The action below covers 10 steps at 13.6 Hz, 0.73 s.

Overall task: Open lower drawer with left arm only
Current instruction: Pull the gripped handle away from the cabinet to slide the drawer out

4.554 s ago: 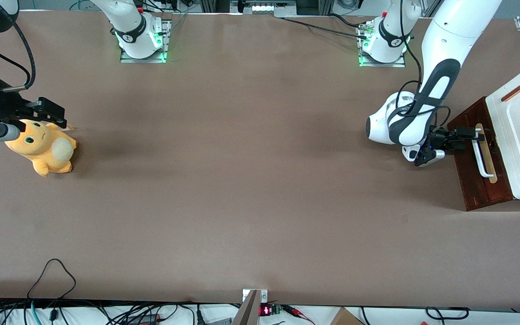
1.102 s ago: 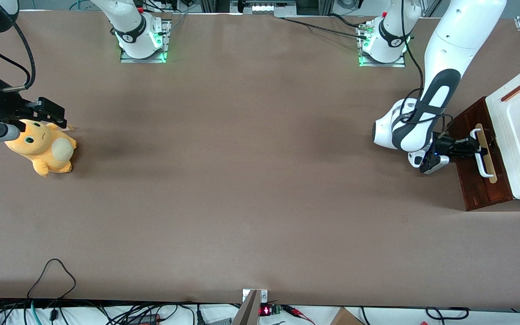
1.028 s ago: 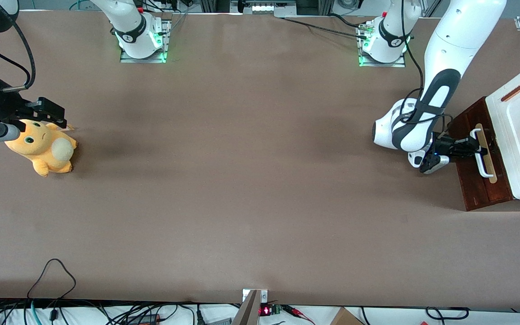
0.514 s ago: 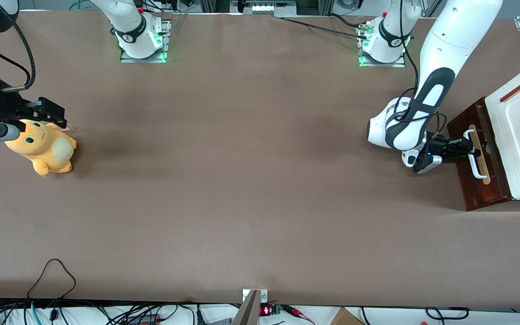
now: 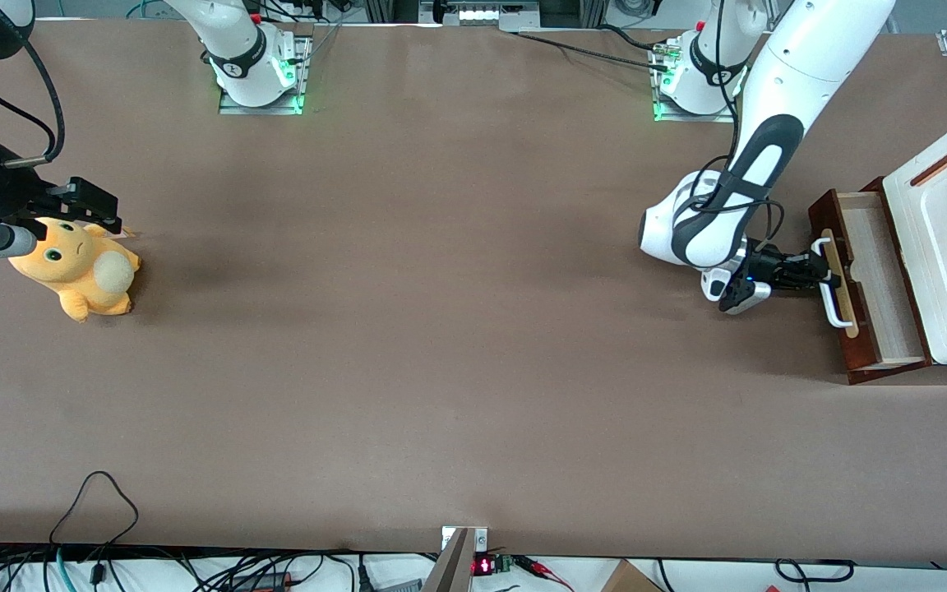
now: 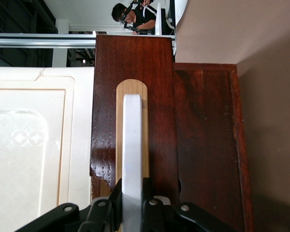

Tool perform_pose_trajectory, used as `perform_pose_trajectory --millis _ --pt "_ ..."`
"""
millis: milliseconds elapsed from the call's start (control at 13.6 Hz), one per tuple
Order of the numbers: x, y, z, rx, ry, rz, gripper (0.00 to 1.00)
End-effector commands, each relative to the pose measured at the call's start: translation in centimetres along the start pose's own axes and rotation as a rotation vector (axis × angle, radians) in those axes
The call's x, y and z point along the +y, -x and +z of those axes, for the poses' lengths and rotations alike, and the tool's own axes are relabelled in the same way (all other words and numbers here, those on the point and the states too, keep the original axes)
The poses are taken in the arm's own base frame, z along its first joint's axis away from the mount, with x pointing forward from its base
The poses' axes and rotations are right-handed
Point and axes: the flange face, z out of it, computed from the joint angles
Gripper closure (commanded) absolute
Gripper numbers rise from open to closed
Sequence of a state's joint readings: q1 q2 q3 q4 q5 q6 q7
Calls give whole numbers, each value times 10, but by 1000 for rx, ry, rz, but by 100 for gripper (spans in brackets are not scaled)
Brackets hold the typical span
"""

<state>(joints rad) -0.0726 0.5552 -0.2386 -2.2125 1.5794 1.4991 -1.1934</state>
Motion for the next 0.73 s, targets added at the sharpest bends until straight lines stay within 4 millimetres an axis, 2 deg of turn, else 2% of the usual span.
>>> perform_pose_trajectory --millis 0,294,441,588,661 --pt "-2 -19 -33 64 49 23 99" --pt "-6 -25 -59 55 89 5 99" --pt "-6 -25 -61 51 93 4 97" --pt "-5 -24 -60 49 94 9 92" --pt "-4 -23 -60 47 93 9 78"
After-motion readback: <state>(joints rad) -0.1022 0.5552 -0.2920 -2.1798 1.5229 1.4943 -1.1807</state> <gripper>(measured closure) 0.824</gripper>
